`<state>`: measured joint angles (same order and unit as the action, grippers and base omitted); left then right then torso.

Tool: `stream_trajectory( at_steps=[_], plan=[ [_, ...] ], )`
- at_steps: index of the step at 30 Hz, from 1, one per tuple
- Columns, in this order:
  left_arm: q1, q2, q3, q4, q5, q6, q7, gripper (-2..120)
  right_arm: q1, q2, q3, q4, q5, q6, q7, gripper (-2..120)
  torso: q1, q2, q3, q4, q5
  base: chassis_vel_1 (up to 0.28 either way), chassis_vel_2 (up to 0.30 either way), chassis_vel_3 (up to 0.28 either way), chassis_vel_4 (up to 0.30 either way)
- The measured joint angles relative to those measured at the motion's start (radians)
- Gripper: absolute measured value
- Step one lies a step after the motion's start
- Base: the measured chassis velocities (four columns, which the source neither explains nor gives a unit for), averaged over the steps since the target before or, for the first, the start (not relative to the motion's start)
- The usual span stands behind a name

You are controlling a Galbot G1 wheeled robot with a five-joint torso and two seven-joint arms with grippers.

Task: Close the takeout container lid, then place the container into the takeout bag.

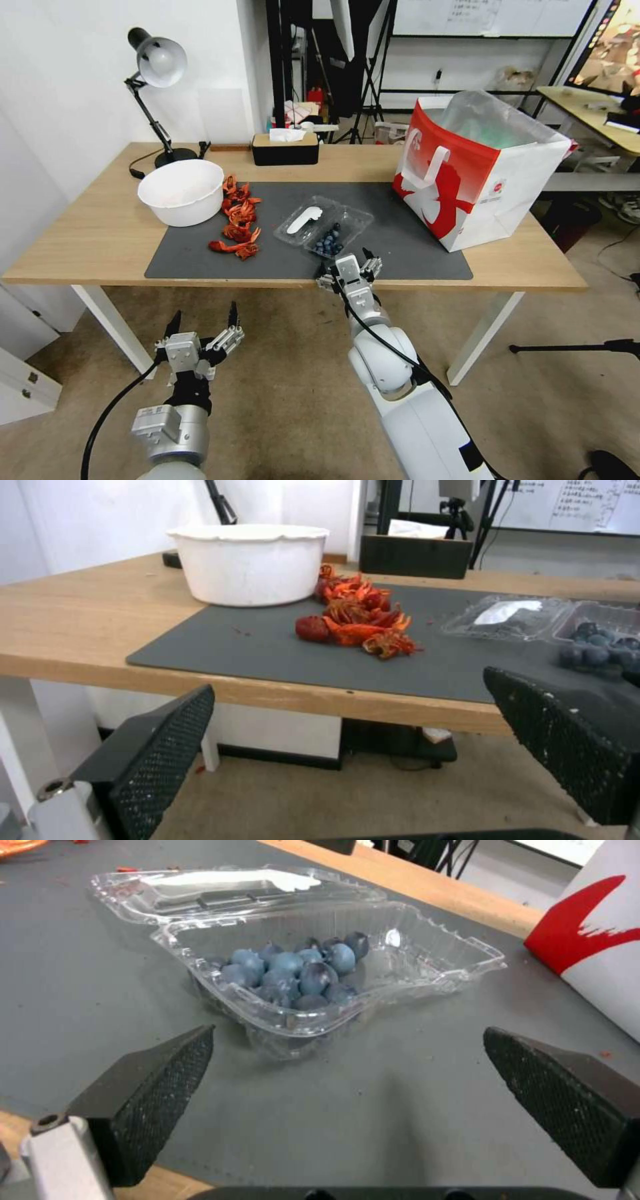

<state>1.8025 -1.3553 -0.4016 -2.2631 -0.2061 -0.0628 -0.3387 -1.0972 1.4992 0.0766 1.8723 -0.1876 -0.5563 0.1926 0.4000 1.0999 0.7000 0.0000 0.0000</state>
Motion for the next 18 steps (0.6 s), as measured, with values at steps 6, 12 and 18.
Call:
stream_trajectory(
  at_steps=[6,12,18],
  plan=[
    [0.004,-0.005,0.001,0.009,0.004,-0.013,-0.003,100,0.016,0.005,0.010,-0.021,0.012,0.002,0.003,100,0.000,0.000,0.000,0.0000,0.0000,0.000,0.000,0.000,0.000],
    [0.007,-0.009,0.002,0.013,0.011,-0.020,-0.005,100,0.017,0.004,0.025,-0.022,0.021,0.002,0.005,100,0.000,0.000,0.000,0.0000,0.0000,0.000,0.000,0.000,0.000],
    [0.008,-0.013,0.006,0.017,0.018,-0.025,-0.006,100,0.015,-0.001,0.042,-0.017,0.032,0.002,0.007,100,0.000,0.000,0.000,0.0000,0.0000,0.000,0.000,0.000,0.000]
  ],
)
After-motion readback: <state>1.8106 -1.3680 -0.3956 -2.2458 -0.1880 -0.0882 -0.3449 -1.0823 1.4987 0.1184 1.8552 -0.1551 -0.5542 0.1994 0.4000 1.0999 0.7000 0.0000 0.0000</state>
